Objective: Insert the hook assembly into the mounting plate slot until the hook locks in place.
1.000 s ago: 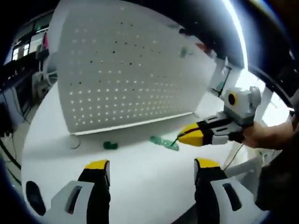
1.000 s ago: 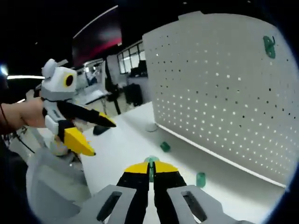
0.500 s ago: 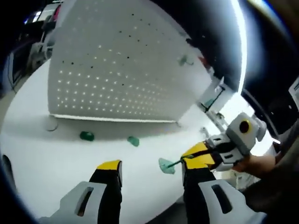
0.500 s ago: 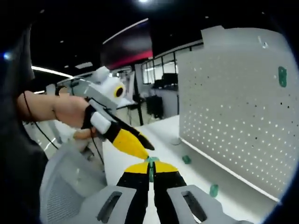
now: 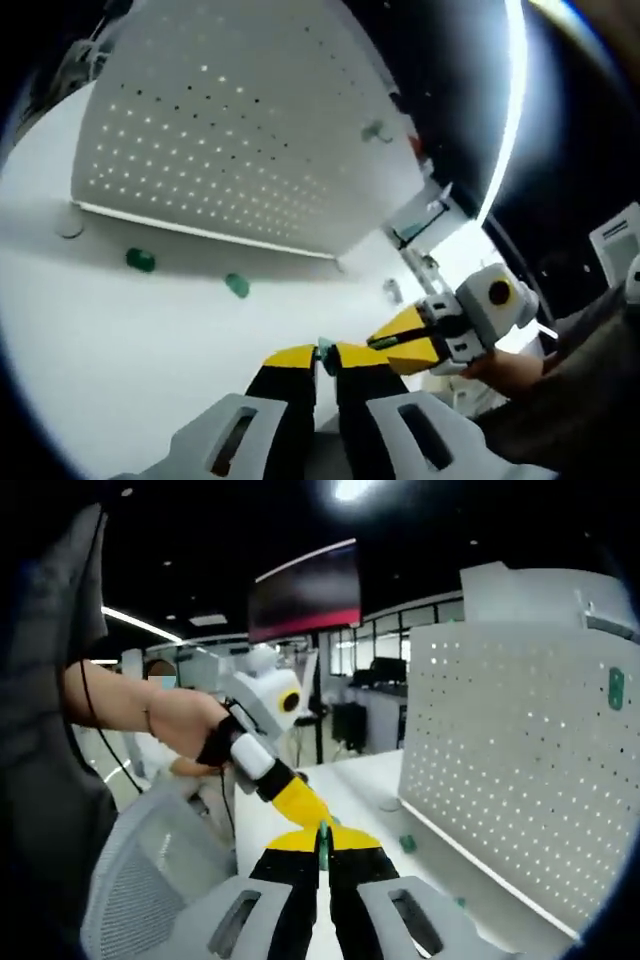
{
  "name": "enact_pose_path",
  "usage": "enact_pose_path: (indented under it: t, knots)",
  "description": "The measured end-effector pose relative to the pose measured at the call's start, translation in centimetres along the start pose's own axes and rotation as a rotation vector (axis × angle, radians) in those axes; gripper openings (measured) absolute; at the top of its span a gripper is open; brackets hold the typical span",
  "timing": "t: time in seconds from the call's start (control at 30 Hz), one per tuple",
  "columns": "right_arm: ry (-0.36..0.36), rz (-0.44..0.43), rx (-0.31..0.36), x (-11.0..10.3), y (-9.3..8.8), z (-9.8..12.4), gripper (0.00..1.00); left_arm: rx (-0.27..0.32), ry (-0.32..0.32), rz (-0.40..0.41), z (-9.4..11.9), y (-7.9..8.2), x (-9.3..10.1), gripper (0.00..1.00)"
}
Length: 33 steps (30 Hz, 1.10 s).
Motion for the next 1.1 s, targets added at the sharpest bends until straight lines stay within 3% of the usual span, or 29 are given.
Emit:
enact_pose_path:
  t: [0.37,0.77,0.87,0.97,1.1]
  knots:
    - [-0.007,0.033,-0.009,0.1,0.3,0.2,0.00,0.039,0.000,-0.008,0.4,0.7,0.5,0.02]
    - [-0.012,-0.023,-0.034,0.3,0.6,0.1,0.01,0.061,0.031,-0.085,0.6,2.0,1.2,0.01]
    - [-0.057,0.210,-0.089,0.7,1.4,0.5,0.05,0.090,0.061,-0.141,0.6,2.4,1.1,0.01]
    - [-0.046,0.141,-0.094,0.8,1.6,0.8,0.07,0.077,0.150,-0.198,0.9,2.3,0.1,0.01]
    - [-0.109,0.061,-0.113,1.9,1.3,1.7,0.08,0.083,0.182,-0.269,1.0,2.1,-0.4,0.01]
Point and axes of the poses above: the point that each gripper's makers call its tool centre point, and the gripper's own axes: z roughly backward along the fingers, x roughly to its right, y roughly out of its top, the point moved 7 cm from there along z, roughly backward along the fingers, and after that the axes turned 3 degrees about x, right-handed, at the moved point
